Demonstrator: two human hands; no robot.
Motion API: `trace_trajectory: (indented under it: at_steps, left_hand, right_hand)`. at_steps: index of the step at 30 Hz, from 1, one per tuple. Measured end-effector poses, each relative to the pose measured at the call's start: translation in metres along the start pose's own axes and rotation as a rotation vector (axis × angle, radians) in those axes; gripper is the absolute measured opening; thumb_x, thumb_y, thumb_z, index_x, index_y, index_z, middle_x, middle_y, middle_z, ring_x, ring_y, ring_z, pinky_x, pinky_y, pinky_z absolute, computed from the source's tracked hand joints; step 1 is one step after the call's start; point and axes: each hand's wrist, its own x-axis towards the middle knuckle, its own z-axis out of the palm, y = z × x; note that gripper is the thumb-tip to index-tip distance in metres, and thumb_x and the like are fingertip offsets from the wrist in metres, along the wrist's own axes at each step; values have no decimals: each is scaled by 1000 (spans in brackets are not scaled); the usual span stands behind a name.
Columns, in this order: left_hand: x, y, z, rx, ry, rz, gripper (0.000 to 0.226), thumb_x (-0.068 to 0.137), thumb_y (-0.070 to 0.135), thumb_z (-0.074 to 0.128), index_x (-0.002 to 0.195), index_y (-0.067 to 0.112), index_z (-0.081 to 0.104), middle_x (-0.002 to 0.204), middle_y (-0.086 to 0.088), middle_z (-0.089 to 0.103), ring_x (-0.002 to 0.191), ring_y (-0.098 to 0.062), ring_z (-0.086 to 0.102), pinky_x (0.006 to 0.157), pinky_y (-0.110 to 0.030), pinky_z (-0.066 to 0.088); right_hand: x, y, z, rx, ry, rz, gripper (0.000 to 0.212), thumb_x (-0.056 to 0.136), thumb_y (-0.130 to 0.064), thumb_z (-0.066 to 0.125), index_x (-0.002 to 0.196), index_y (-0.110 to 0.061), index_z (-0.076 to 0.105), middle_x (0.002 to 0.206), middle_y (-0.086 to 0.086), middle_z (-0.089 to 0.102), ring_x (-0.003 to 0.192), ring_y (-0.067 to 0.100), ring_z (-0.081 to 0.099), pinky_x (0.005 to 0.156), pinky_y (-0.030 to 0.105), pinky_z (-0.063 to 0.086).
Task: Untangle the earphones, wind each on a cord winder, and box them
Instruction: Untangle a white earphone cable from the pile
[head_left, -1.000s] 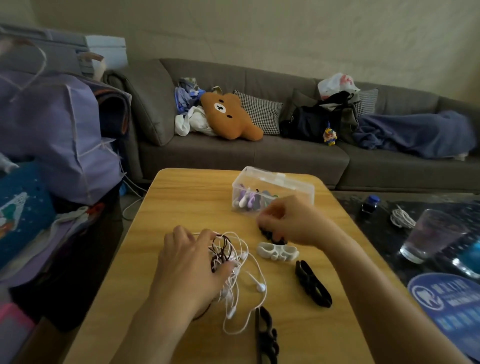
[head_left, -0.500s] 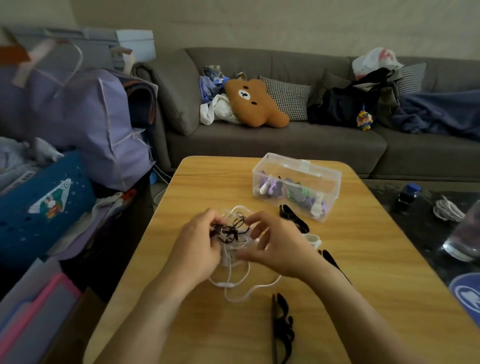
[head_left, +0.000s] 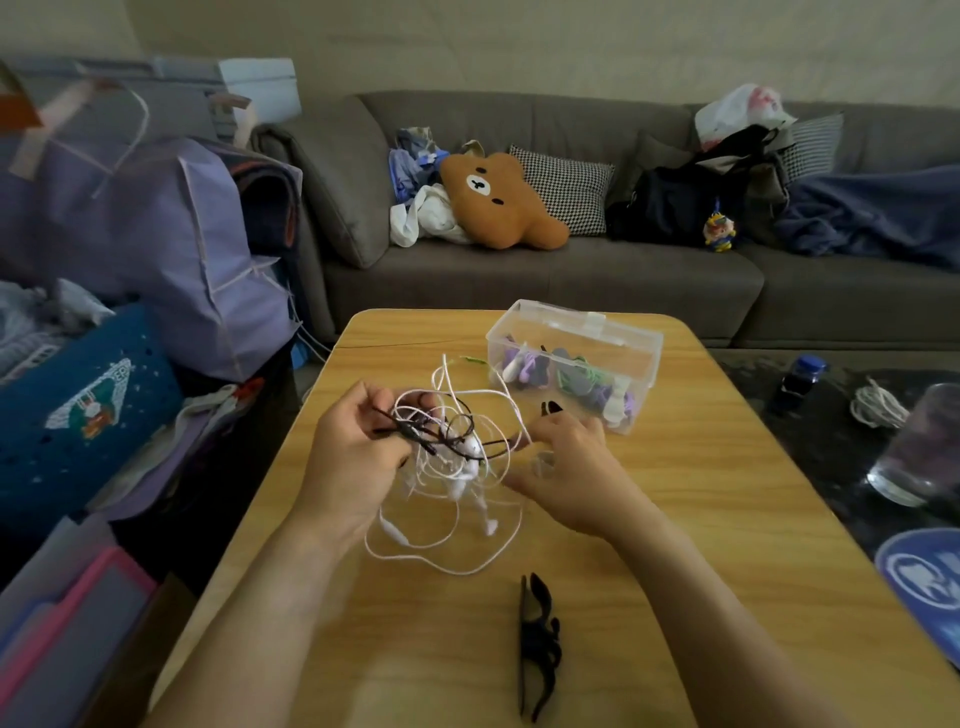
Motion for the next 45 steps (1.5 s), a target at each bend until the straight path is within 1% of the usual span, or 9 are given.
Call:
trace_trajectory:
  at_steps: [5,13,18,21,27,30,34,38,45]
  left_hand:
    - [9,-5,-7,10,346,-102,39,74,-21,62,79,16,50,86,-11,69,90,-29,69,86,-49,55]
    - [22,-8,-26,-59,543,-212,29,78,-15,59,88,11,55,90,-12,64,80,-22,61,70,-32,51]
    - [16,0,-21,169,370,-282,67,61,4,61,126,16,50,124,-15,54,111,-29,52,92,-47,46]
    - [-6,7,-7,566,343,31,74,70,15,67,139,25,44,135,1,43,133,-21,34,110,-50,34]
    - [-30,-11,26,797,-340,301,65,89,30,68,145,33,37,133,29,44,123,25,19,123,-35,16]
    - [-21,-27,20,1116,-379,261,62,90,39,65,145,37,35,149,17,36,145,3,9,119,-32,-11]
    - [-5,-32,4,1151,-285,278,38,93,31,62,130,38,57,134,18,47,137,-9,30,113,-34,19]
    - [5,-36,-5,1112,-208,193,20,96,33,61,113,38,69,132,14,52,130,-12,38,102,-36,28]
    - [11,-30,-22,1042,73,225,14,93,39,57,93,35,70,107,13,56,117,-21,50,99,-39,33]
  right_hand:
    - [-1,-5,-11,394,63,1,34,104,-35,49,88,-15,70,87,-1,75,85,17,71,84,43,58]
    - [-8,-1,-41,1454,41,274,37,105,-30,47,76,-10,60,81,19,72,88,33,75,76,39,60]
    - [-6,4,-42,1362,75,213,37,107,-33,41,104,-4,65,92,23,74,86,33,75,72,40,60]
    - [-8,-2,-42,1367,29,161,39,109,-31,36,110,-5,65,97,22,74,86,34,75,72,40,62]
    - [-10,-8,-42,1622,-81,-25,35,102,-17,46,130,3,54,124,27,65,114,38,66,96,42,56]
    - [-10,-6,-35,1292,-97,-46,50,93,-16,63,139,-5,50,132,13,65,114,25,68,101,42,54]
    - [-17,-14,-24,284,-49,-6,33,86,-35,77,115,-26,67,111,-9,68,96,5,66,89,32,58]
    - [-22,-27,-1,-112,-461,-186,52,71,-44,86,118,-37,67,129,-12,54,114,10,51,98,32,48]
    - [-18,-22,-4,10,-239,-95,11,100,-28,56,99,-22,66,102,-6,67,90,11,62,77,24,51]
